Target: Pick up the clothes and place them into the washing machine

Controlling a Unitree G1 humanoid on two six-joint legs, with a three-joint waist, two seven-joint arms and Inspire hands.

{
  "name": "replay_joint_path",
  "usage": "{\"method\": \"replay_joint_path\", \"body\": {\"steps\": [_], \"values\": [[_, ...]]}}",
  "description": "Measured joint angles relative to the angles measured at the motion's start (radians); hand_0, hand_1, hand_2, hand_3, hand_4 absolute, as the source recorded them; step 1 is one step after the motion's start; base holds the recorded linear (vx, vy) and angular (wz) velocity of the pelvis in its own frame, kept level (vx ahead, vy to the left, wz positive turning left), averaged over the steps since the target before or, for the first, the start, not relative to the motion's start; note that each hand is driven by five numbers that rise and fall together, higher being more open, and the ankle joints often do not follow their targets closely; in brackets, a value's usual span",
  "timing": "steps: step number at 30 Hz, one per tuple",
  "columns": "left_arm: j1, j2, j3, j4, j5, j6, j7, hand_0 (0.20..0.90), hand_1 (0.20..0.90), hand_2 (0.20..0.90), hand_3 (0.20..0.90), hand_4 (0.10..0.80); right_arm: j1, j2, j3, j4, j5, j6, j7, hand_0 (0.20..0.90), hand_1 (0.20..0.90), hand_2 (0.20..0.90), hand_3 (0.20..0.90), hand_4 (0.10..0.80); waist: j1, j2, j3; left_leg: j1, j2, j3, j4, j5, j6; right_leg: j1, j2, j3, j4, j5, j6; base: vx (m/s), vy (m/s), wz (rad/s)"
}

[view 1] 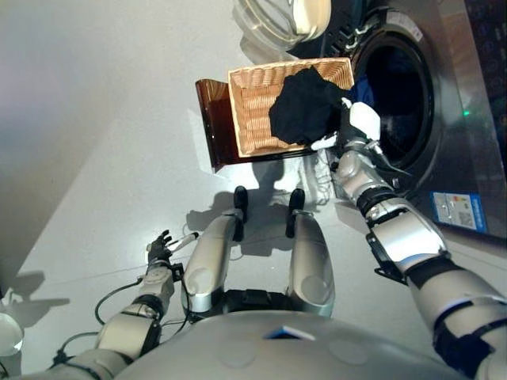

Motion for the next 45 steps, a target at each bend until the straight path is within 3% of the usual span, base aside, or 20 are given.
{"method": "replay_joint_path", "body": {"steps": [16, 30, 38, 40, 41, 42, 43, 44, 45], "values": [[-0.004, -0.002, 0.0, 0.001, -0.007, 0.0, 0.012, 0.9, 0.9, 0.9, 0.9, 0.8, -0.049, 0.041, 0.009, 0.005, 0.0, 0.004, -0.017, 0.9, 0.9, 0.9, 0.9, 0.8, 0.009, 0.0, 0.0, -0.019, 0.0, -0.018, 0.032, -0.004, 0.001, -0.002, -0.003, -0.018, 0.019, -0.004, -0.004, -0.01, 0.001, 0.03], [-0.008, -0.004, -0.028, -0.001, -0.007, -0.011, 0.012, 0.9, 0.9, 0.9, 0.9, 0.8, -0.137, 0.045, 0.008, 0.095, 0.04, 0.004, -0.022, 0.9, 0.9, 0.9, 0.9, 0.8, 0.031, 0.002, 0.017, -0.156, 0.013, -0.025, 0.164, -0.016, 0.01, -0.124, 0.003, -0.018, 0.128, -0.012, -0.009, -0.025, -0.011, 0.03], [-0.007, -0.004, -0.028, -0.002, -0.006, -0.009, 0.012, 0.9, 0.9, 0.9, 0.9, 0.8, -0.146, 0.04, 0.008, 0.13, 0.054, 0.005, -0.024, 0.9, 0.9, 0.9, 0.9, 0.8, 0.032, 0.003, 0.03, -0.191, 0.015, -0.029, 0.143, -0.017, 0.008, -0.158, 0.007, -0.018, 0.124, -0.013, -0.01, -0.005, -0.012, 0.08], [-0.008, -0.004, -0.028, -0.003, -0.006, -0.009, 0.012, 0.9, 0.9, 0.9, 0.9, 0.8, -0.147, 0.038, 0.007, 0.131, 0.058, 0.005, -0.034, 0.9, 0.9, 0.9, 0.9, 0.8, 0.032, 0.003, 0.031, -0.191, 0.015, -0.028, 0.118, -0.013, -0.004, -0.16, 0.009, -0.018, 0.11, -0.014, -0.011, 0.005, -0.015, 0.11], [-0.009, -0.004, -0.028, -0.003, -0.006, -0.009, 0.012, 0.9, 0.9, 0.9, 0.9, 0.8, -0.147, 0.037, 0.008, 0.133, 0.058, 0.004, -0.035, 0.9, 0.9, 0.9, 0.9, 0.8, 0.031, 0.001, 0.032, -0.192, 0.013, -0.027, 0.118, -0.015, -0.027, -0.16, 0.005, -0.018, 0.098, -0.014, -0.01, 0.004, -0.01, 0.09], [-0.01, -0.006, -0.028, -0.003, -0.006, -0.008, 0.011, 0.9, 0.9, 0.9, 0.9, 0.8, -0.152, 0.036, 0.009, 0.136, 0.058, 0.004, -0.034, 0.9, 0.9, 0.9, 0.9, 0.8, 0.028, 0.001, 0.033, -0.214, 0.009, -0.027, 0.183, -0.041, -0.066, -0.162, -0.002, -0.024, 0.084, -0.014, -0.01, 0.008, -0.01, -0.19], [-0.002, -0.011, -0.028, 0.0, -0.006, -0.003, 0.011, 0.9, 0.9, 0.9, 0.9, 0.8, -0.153, 0.035, 0.016, 0.136, 0.058, 0.003, -0.035, 0.9, 0.9, 0.9, 0.9, 0.8, 0.033, 0.004, 0.031, -0.214, 0.019, -0.039, 0.282, -0.079, -0.077, -0.172, 0.004, -0.025, 0.089, -0.013, -0.009, 0.006, -0.008, -0.41], [0.002, -0.009, -0.027, -0.001, -0.005, 0.001, 0.011, 0.9, 0.9, 0.9, 0.9, 0.8, -0.158, 0.034, 0.017, 0.133, 0.059, 0.002, -0.038, 0.9, 0.9, 0.9, 0.9, 0.8, 0.044, 0.014, 0.033, -0.209, 0.025, -0.047, 0.273, -0.1, -0.007, -0.181, 0.02, -0.02, 0.129, -0.03, -0.011, 0.012, -0.014, -0.35], [-0.004, -0.001, -0.027, -0.004, -0.004, 0.001, 0.011, 0.9, 0.9, 0.9, 0.9, 0.8, -0.157, 0.03, 0.006, 0.138, 0.063, 0.005, -0.038, 0.9, 0.9, 0.9, 0.9, 0.8, 0.039, 0.012, 0.035, -0.216, 0.022, -0.045, 0.269, -0.099, -0.009, -0.19, 0.015, -0.015, 0.214, -0.073, -0.046, 0.019, -0.009, 0.05]]}}
